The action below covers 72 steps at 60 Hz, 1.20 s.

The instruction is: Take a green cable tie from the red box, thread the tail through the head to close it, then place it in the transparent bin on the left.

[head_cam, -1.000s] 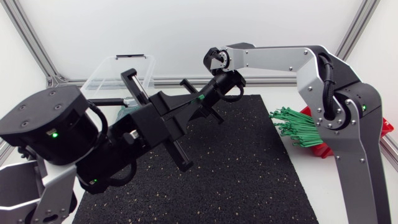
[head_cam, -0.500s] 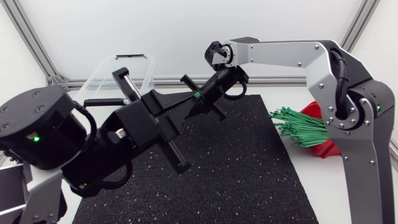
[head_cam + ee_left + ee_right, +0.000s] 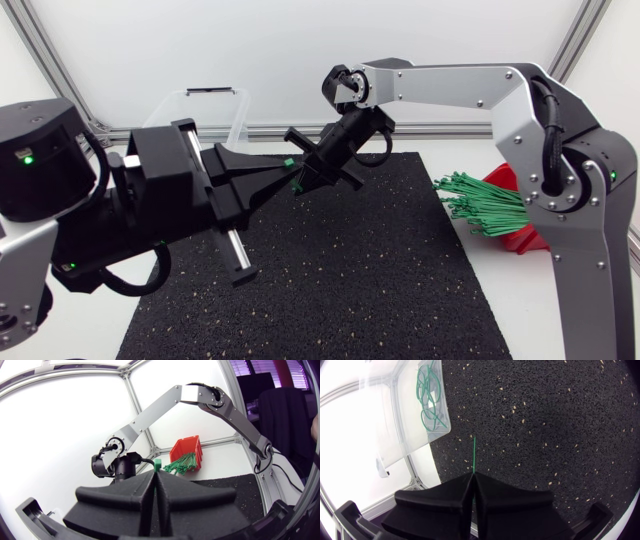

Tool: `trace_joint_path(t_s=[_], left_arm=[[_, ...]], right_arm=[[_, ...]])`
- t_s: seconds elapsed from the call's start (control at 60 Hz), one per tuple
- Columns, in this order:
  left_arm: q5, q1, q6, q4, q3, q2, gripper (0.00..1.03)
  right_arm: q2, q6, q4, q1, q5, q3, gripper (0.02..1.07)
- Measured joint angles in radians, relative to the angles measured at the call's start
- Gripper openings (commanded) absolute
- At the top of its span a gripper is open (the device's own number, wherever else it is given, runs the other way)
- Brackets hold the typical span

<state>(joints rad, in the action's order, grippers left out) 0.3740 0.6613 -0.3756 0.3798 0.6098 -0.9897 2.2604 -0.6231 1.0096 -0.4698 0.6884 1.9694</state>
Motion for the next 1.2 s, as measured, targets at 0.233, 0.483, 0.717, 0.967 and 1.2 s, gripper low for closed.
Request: trace_joint_path(t_s=[0.233,0.483,0.717,0.967,1.2], left_arm=[[0.118,-0.045,0.071,-0.070,0.011,0.023,0.04],[0.196,-0.074,0.096,-0.126,0.014,0.056,0.04],[0.198,-0.084,0.096,-0.151,0.014,0.090,0.04],[0.269,-0.112,0.113,-0.192,0.014,0.095,0.04],[0.359,-0.142,0.141,-0.219,0.014,0.097,0.04]], right_arm=[[-0.083,0.069,-0.061,-0.034,-0.069,-0.092,0.08],[-0.158,0.163,-0.112,-0.066,-0.122,-0.173,0.08],[-0.263,0.183,-0.299,-0.075,-0.229,-0.323,0.08],[-0.349,0.249,-0.424,-0.105,-0.323,-0.439,0.08],[-0.414,0.320,-0.523,-0.133,-0.381,-0.527,0.08]])
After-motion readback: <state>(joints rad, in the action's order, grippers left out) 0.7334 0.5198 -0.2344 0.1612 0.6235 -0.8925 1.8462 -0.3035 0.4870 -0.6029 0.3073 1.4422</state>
